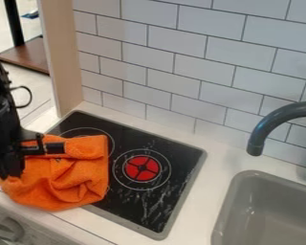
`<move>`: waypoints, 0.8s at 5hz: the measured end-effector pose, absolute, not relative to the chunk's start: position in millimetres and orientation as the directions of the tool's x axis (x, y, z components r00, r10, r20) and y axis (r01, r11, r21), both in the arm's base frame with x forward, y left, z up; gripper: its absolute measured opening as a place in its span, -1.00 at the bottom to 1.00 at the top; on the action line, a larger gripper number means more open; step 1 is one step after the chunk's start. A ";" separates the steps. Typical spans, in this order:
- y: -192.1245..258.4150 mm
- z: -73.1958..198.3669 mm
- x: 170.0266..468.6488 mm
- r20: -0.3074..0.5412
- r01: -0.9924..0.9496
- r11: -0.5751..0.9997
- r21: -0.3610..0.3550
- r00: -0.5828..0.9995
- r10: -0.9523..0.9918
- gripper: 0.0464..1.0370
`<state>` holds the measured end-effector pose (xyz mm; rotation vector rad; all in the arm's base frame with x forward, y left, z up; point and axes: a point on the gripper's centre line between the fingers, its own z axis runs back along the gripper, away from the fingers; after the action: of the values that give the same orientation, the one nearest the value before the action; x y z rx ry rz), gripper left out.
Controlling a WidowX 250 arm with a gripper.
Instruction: Unfold the cloth from top right to the bottom left
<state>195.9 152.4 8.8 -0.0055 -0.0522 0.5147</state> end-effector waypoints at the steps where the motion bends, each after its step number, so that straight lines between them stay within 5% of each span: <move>1: 153.8 -2.9 190.9 0.011 -0.514 0.858 0.001 0.858 0.514 -0.95; 2: 152.9 -5.1 190.3 0.002 -0.527 0.850 -0.002 0.850 0.527 -0.64; 4: 150.5 -2.1 192.9 -0.012 -0.529 0.848 -0.025 0.849 0.529 0.51</move>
<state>192.9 150.5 -2.1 -0.0281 0.0046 0.5575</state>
